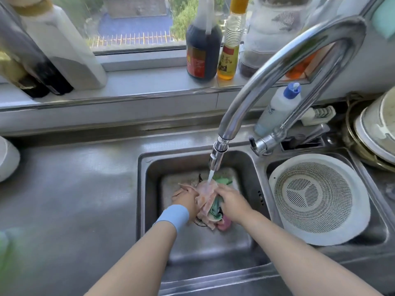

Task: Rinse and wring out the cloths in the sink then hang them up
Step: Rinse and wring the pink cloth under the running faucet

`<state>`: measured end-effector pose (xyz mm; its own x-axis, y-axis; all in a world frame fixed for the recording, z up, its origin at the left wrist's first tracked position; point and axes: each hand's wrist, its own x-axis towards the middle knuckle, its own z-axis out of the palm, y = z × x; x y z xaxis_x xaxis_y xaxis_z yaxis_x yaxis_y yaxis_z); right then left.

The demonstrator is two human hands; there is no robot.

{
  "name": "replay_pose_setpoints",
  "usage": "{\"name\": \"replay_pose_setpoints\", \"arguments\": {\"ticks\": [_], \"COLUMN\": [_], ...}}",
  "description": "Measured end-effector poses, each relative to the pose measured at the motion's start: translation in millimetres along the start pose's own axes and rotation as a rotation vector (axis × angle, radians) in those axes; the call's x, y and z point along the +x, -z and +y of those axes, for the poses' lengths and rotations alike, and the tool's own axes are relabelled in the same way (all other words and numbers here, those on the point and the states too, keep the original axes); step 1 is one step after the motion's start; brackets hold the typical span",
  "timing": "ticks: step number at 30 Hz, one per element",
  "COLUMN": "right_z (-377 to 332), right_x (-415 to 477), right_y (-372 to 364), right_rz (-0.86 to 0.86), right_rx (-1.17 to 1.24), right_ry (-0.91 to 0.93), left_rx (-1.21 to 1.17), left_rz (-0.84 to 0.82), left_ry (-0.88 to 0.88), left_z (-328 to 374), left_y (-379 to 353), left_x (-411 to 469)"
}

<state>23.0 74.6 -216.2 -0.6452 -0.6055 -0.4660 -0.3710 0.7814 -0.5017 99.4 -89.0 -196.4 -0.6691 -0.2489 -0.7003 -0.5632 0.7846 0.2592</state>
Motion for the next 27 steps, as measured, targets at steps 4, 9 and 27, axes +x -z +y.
{"name": "replay_pose_setpoints", "arguments": {"ticks": [4,9,27], "right_z": [-3,7,-78], "right_x": [27,35,-36], "right_y": [-18,-34,71], "right_rz": [-0.121,0.019,0.115], "right_rx": [-0.029,0.035,0.633], "right_ry": [0.03,-0.092,-0.178], "left_rx": [-0.161,-0.349,-0.431], "left_rz": [0.065,-0.027,0.168], "left_ry": [-0.016,0.002,-0.109], "left_z": [1,-1,20], "left_y": [-22,-50,41], "left_x": [18,27,-56]}}
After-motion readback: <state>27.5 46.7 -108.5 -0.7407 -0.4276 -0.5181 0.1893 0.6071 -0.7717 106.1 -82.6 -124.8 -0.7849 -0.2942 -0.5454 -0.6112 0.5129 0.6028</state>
